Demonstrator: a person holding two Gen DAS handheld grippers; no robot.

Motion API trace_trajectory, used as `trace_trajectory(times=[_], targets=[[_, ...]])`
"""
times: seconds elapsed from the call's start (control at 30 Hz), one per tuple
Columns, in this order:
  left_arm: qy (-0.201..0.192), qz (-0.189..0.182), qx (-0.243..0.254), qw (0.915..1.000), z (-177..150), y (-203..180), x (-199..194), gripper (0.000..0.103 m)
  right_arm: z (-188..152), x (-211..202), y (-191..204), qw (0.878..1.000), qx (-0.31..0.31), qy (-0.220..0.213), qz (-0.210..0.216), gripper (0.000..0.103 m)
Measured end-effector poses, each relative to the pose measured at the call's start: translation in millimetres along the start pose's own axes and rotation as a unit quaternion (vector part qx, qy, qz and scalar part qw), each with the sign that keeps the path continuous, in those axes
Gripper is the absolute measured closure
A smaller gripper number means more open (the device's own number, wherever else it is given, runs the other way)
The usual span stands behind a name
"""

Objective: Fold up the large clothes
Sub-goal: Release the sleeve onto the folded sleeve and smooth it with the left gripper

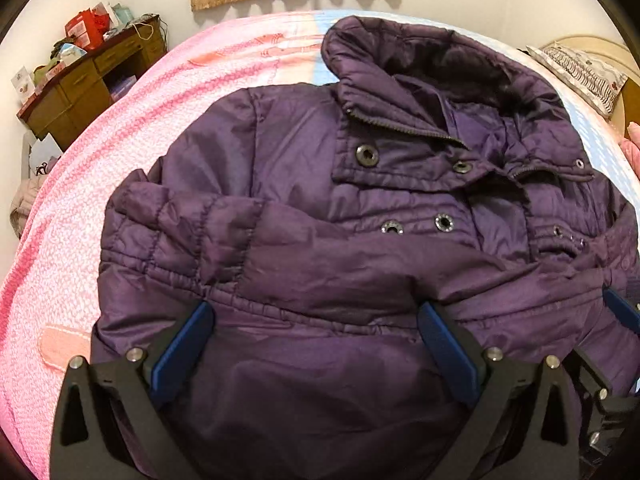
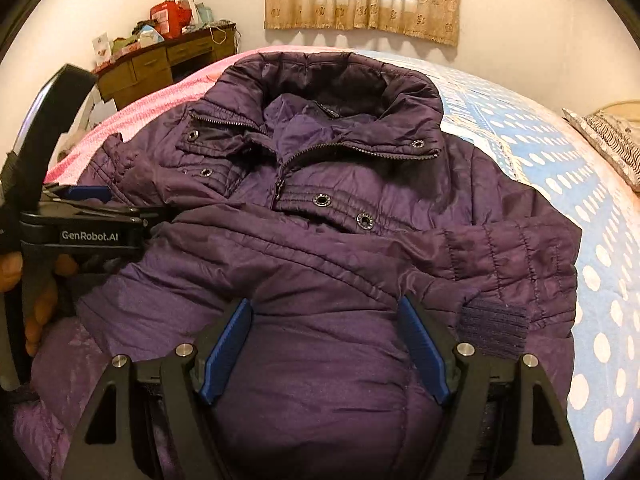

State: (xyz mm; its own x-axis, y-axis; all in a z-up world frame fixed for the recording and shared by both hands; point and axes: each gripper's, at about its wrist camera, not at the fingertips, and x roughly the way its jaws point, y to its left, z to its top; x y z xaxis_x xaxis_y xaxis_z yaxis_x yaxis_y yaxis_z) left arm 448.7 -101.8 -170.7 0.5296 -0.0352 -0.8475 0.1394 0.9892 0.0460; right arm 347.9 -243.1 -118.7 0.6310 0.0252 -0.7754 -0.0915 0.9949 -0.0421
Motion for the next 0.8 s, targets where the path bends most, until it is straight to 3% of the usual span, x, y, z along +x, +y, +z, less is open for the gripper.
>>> trace_trajectory(times=[0.8], targets=[[-0.004,0.016,0.007,0.9998,-0.5,-5.3,2.8,0.000,0.3,5.9,3.6,1.000,-0.012,0.008,-0.013,0.026]])
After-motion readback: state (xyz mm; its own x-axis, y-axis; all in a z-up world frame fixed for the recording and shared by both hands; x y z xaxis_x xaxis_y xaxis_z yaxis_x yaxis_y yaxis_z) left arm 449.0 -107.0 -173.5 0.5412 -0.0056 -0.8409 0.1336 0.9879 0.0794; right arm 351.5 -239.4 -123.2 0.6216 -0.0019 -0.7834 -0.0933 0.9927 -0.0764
